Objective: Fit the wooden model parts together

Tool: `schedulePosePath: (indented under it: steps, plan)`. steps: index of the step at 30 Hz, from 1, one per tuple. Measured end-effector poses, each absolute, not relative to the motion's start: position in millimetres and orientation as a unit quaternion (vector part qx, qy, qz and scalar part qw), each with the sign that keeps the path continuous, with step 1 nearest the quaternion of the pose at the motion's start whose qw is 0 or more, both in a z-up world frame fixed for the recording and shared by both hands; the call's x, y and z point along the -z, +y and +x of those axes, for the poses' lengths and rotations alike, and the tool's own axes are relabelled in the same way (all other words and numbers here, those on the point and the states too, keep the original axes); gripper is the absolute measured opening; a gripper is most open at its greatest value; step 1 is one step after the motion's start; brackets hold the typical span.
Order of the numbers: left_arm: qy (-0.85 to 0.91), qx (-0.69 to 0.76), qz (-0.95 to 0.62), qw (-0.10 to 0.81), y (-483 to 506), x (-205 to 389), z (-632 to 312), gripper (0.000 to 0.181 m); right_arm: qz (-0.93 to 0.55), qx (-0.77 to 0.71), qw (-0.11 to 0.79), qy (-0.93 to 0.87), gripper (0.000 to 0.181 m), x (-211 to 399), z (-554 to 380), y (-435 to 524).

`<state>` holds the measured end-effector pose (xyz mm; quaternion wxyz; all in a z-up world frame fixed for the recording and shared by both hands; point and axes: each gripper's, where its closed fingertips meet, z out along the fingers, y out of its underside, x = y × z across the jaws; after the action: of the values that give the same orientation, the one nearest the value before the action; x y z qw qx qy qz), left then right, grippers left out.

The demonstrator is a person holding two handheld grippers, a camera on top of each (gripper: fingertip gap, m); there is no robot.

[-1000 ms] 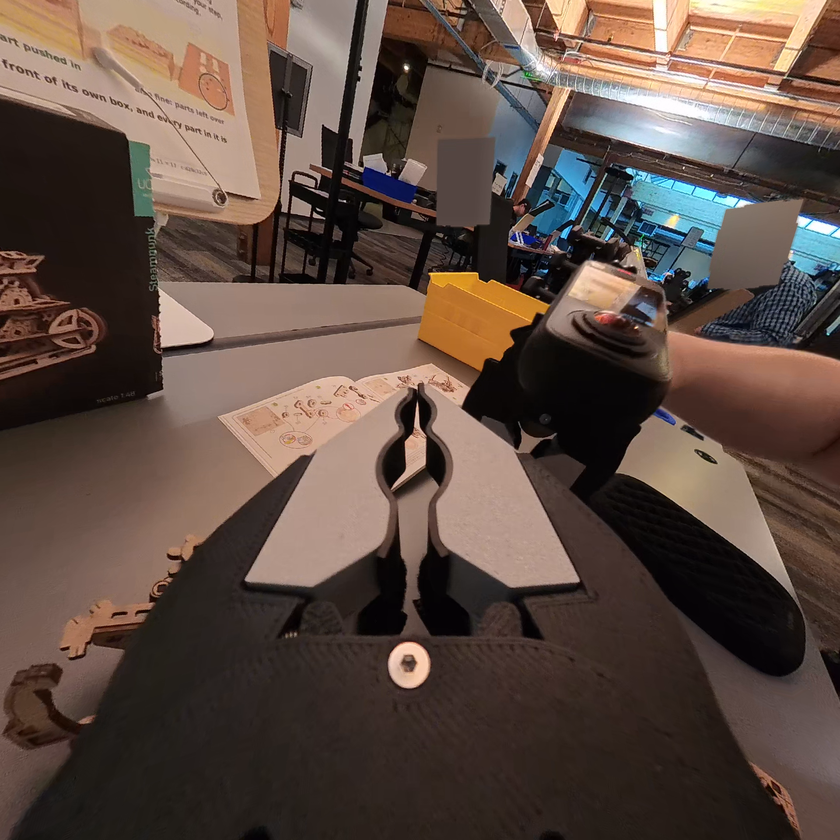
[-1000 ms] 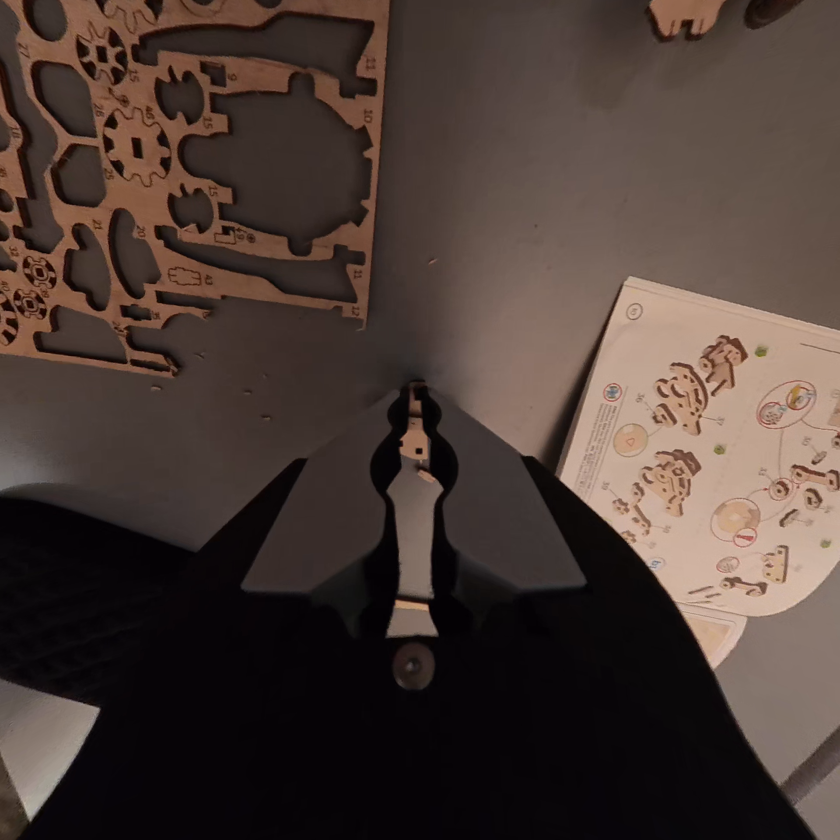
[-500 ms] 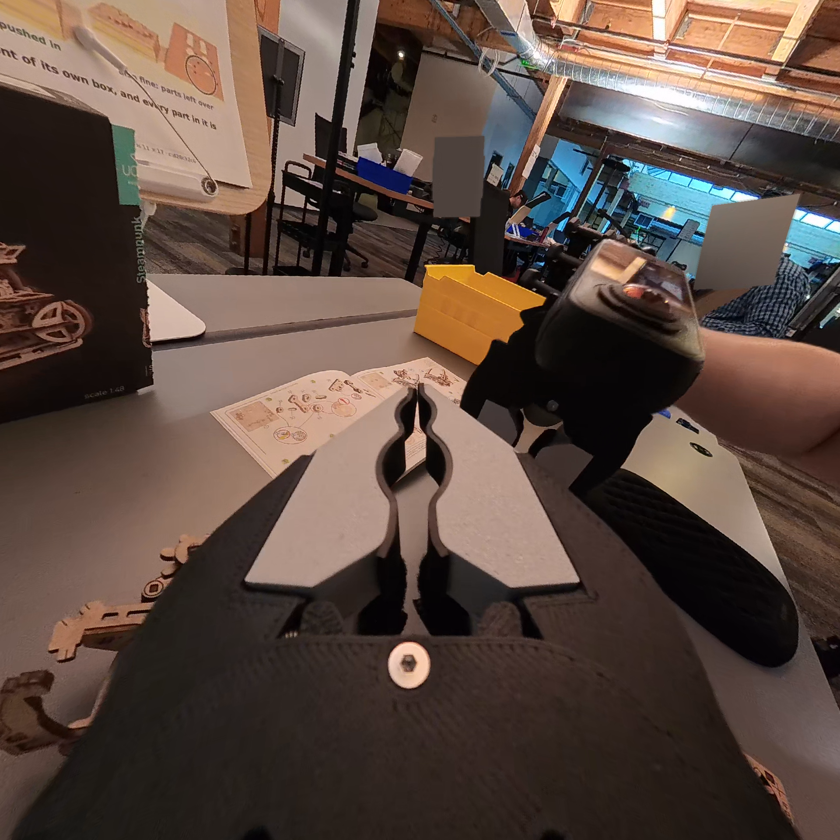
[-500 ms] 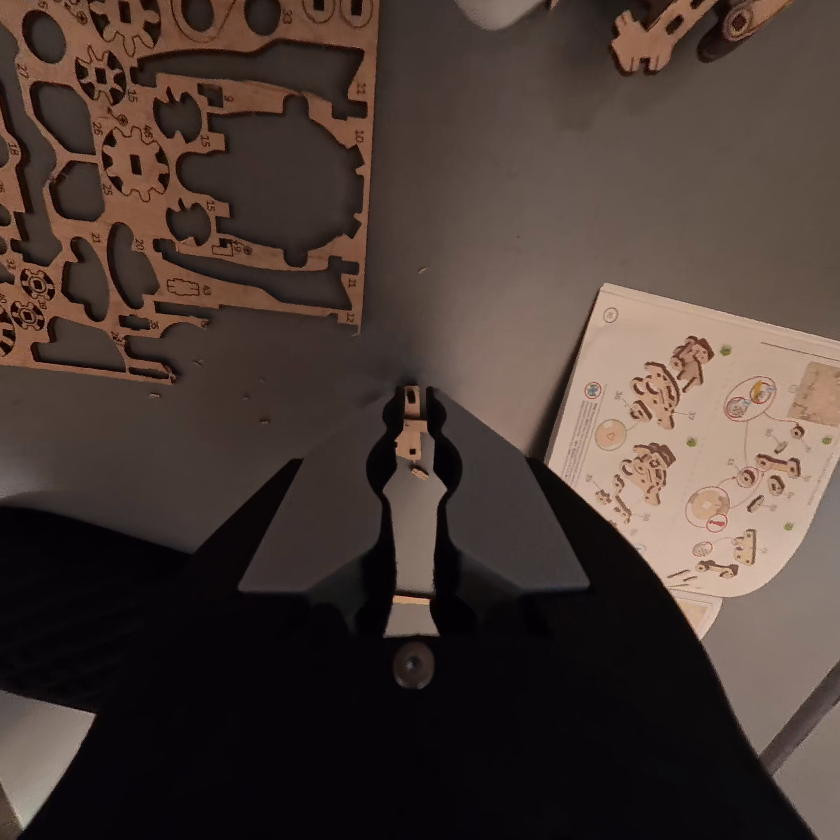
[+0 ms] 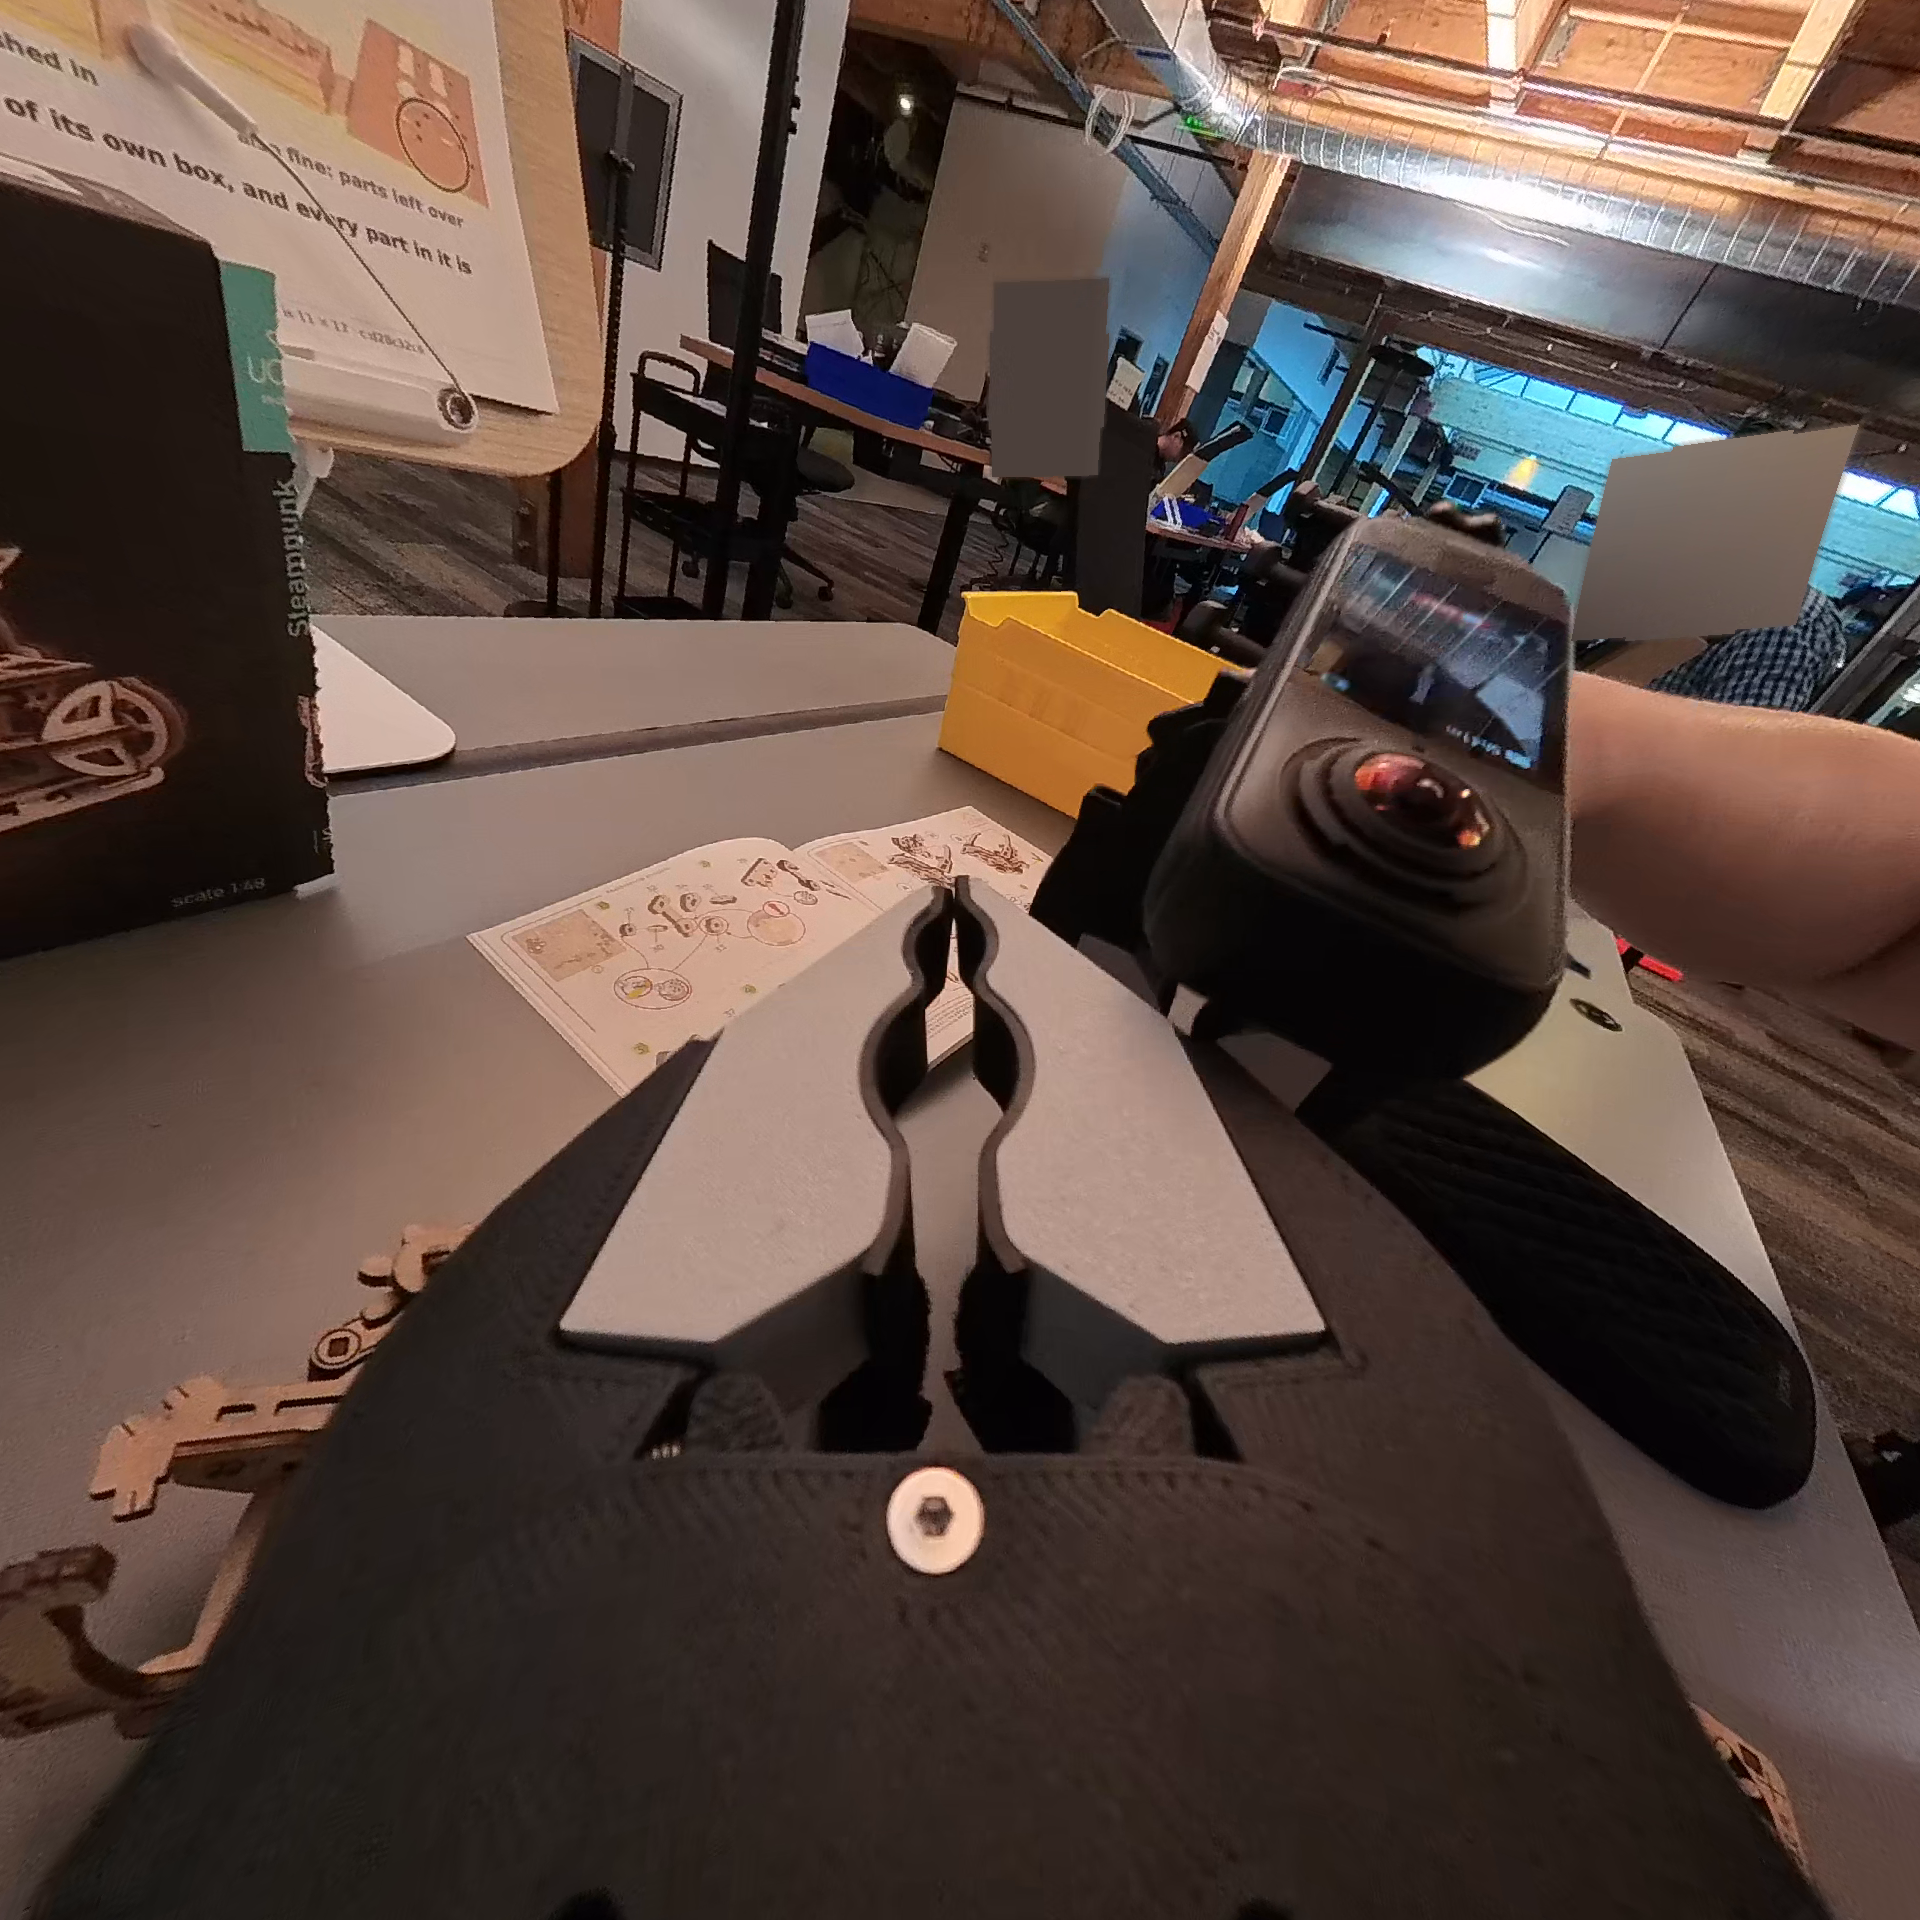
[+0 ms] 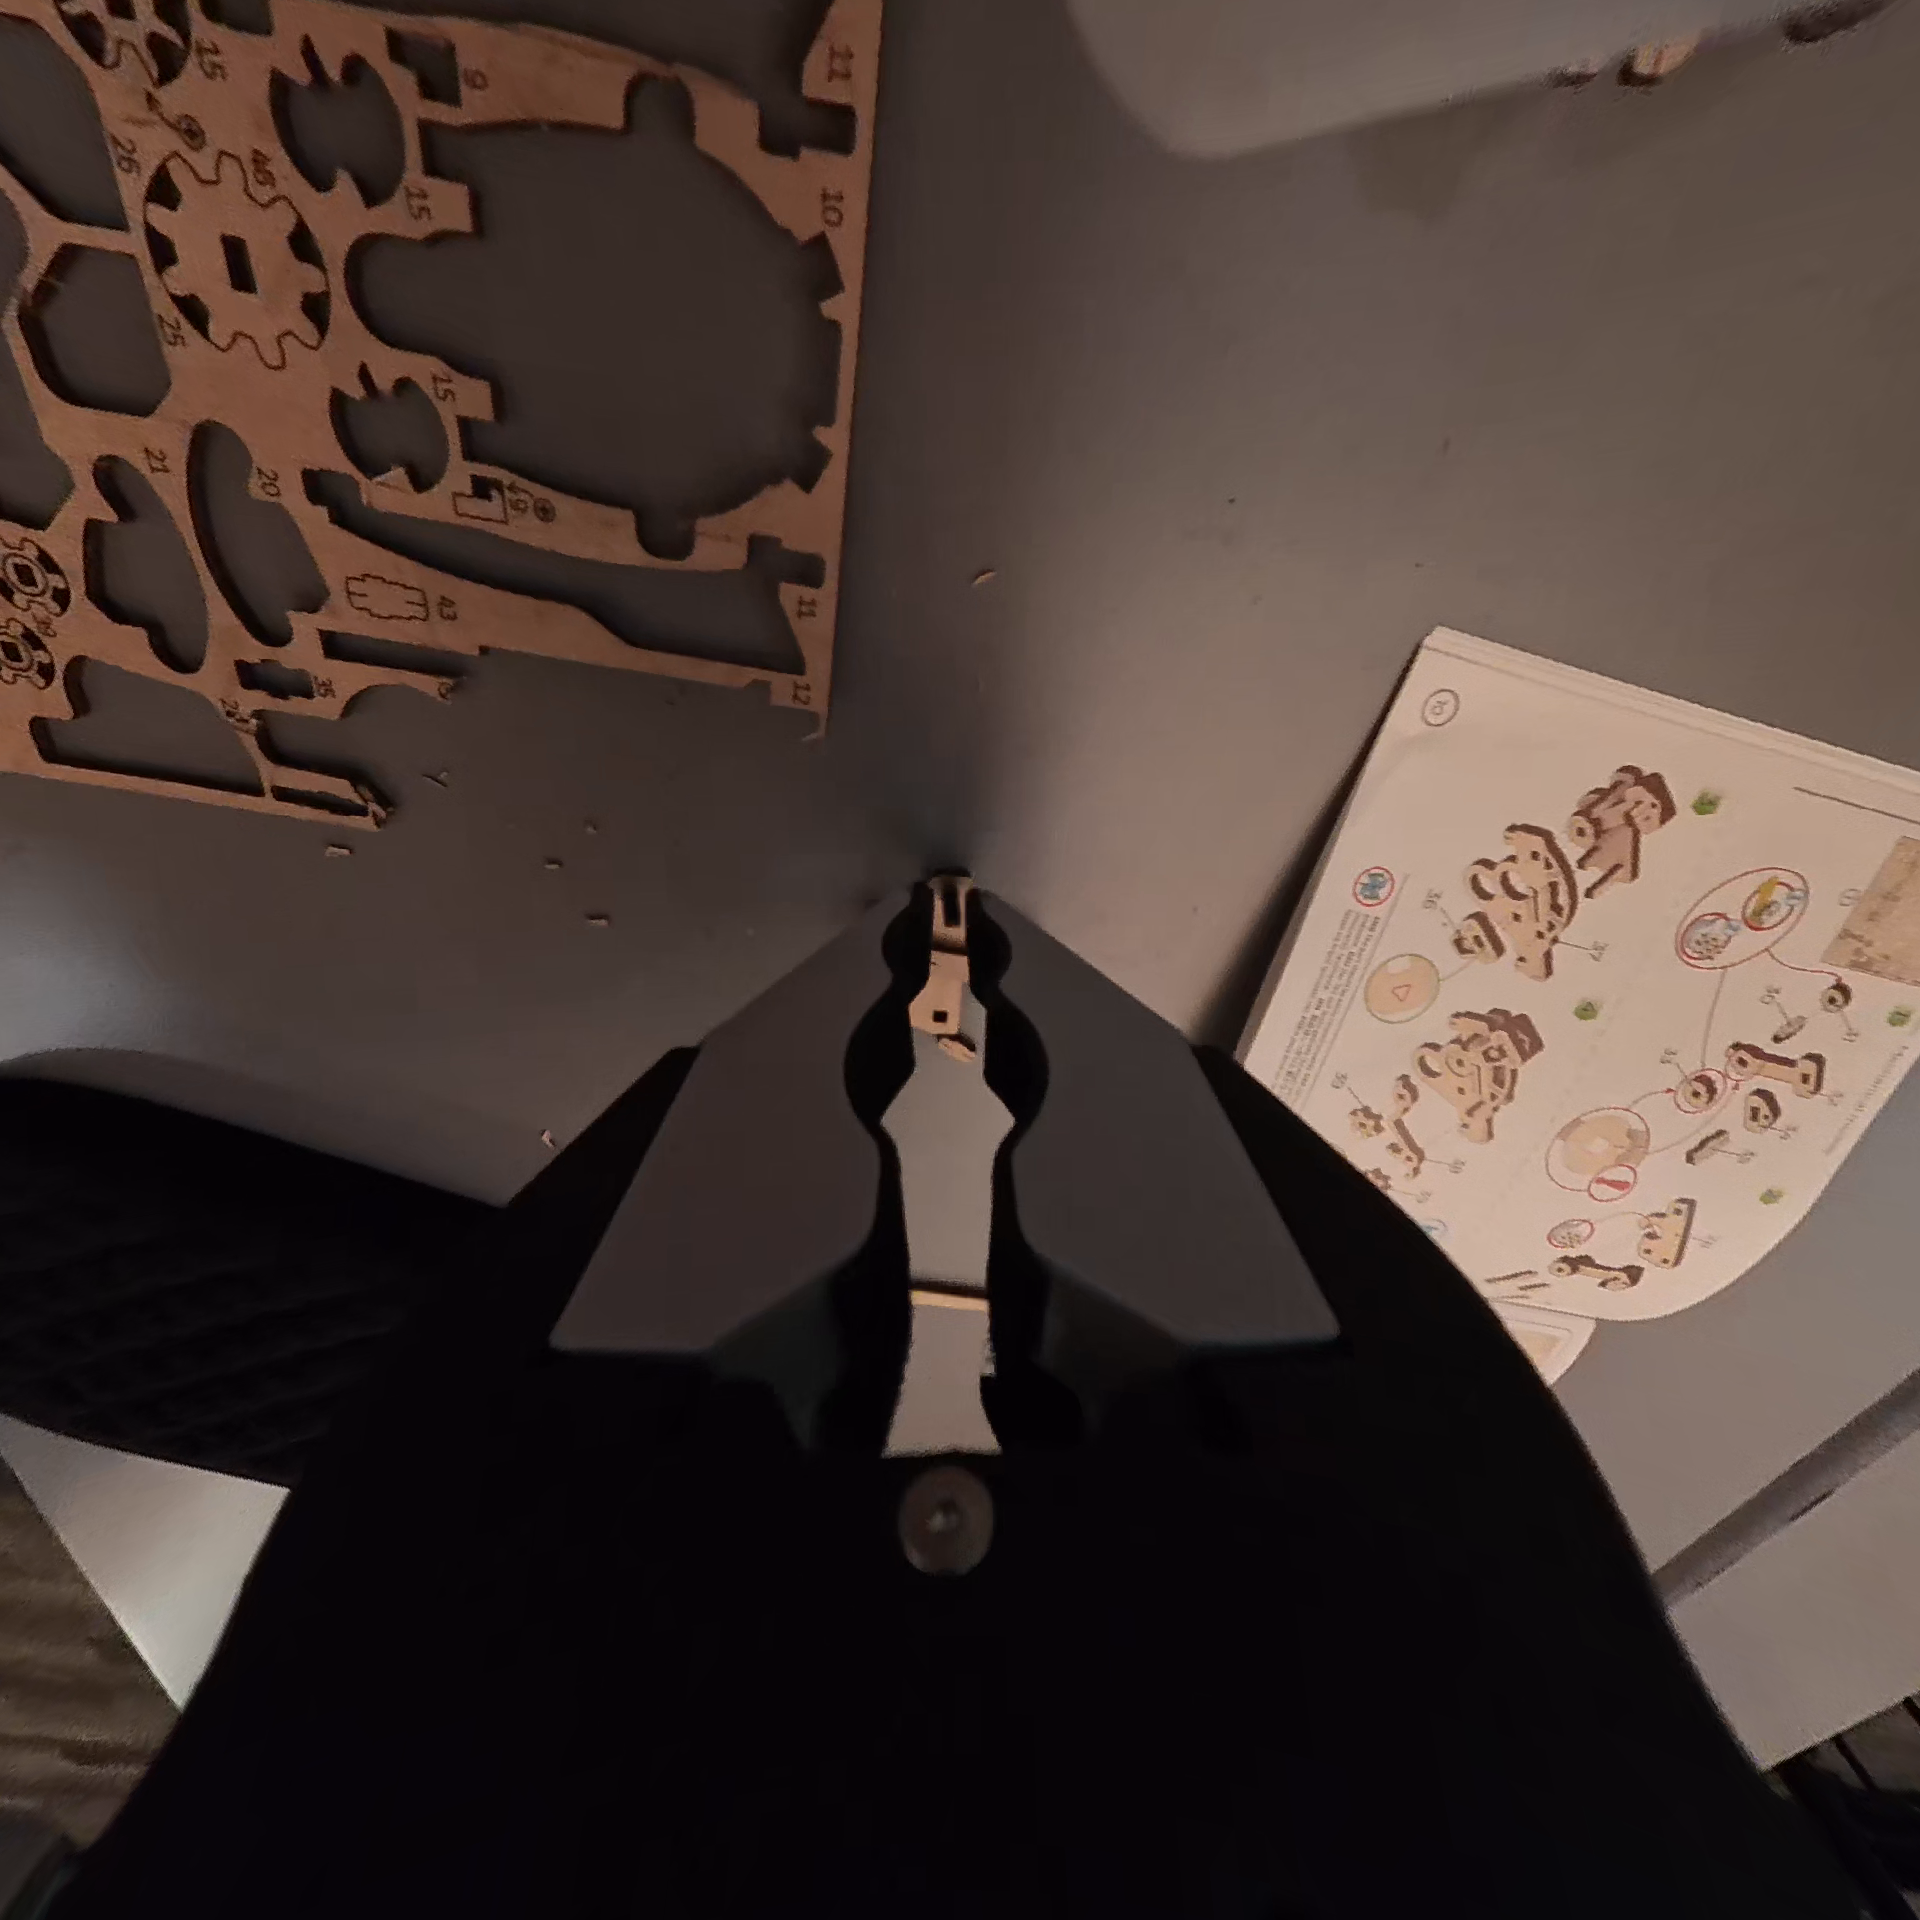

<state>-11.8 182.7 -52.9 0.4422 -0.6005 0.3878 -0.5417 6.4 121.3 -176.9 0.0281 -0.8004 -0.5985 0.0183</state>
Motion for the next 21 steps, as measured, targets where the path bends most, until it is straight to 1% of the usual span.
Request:
schedulePosePath:
  steps: [2,5,10,18,21]
  plan:
    - [0.388,0.542,-0.601,0.441,182.6,53.3,-11.7,0.0,-0.802,-0.017,0.036,-0.596,0.007,174.1,6.8,123.9]
    - [0.388,0.542,-0.601,0.44,182.2,53.8,-11.5,0.0,-0.803,-0.027,0.046,-0.593,0.001,172.5,4.5,124.8]
    - [0.387,0.542,-0.602,0.44,182.7,53.8,-11.6,0.0,-0.808,-0.032,0.039,-0.587,0.004,173.7,6.6,122.9]
    - [0.388,0.543,-0.602,0.439,182.2,54.1,-11.3,0.0,-0.802,-0.036,0.046,-0.594,0.0,175.2,10.1,121.2]
    - [0.386,0.545,-0.602,0.438,182.2,53.7,-11.6,0.0,-0.805,-0.059,0.07,-0.586,0.001,174.8,11.1,120.4]
